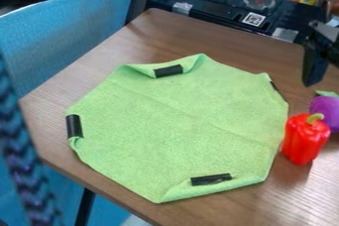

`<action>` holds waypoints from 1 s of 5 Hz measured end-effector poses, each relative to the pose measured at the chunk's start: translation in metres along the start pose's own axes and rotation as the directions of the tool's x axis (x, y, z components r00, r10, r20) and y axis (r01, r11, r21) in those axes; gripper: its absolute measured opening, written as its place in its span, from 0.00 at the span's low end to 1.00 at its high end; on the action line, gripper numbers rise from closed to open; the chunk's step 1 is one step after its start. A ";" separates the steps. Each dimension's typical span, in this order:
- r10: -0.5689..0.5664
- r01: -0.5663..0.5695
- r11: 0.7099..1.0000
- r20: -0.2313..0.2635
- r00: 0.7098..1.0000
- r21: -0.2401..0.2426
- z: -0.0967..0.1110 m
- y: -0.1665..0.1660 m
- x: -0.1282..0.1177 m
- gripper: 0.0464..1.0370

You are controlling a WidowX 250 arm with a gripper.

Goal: Move red object from top right to bottom left of the cloth

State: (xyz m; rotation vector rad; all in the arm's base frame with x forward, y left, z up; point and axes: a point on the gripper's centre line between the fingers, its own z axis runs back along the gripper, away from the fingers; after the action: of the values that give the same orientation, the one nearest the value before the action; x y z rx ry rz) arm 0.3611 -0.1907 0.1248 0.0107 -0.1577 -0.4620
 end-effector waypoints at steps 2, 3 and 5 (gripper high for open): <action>0.007 -0.007 1.000 -0.025 1.000 0.011 -0.026 0.000 0.006 0.96; 0.014 -0.013 1.000 -0.046 0.999 0.022 -0.034 0.001 0.004 0.96; 0.024 -0.019 0.998 -0.091 0.996 0.060 -0.051 0.006 0.004 0.93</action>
State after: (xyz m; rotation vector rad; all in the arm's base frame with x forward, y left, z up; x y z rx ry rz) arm 0.3745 -0.1885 0.0753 0.0875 -0.0810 -0.4345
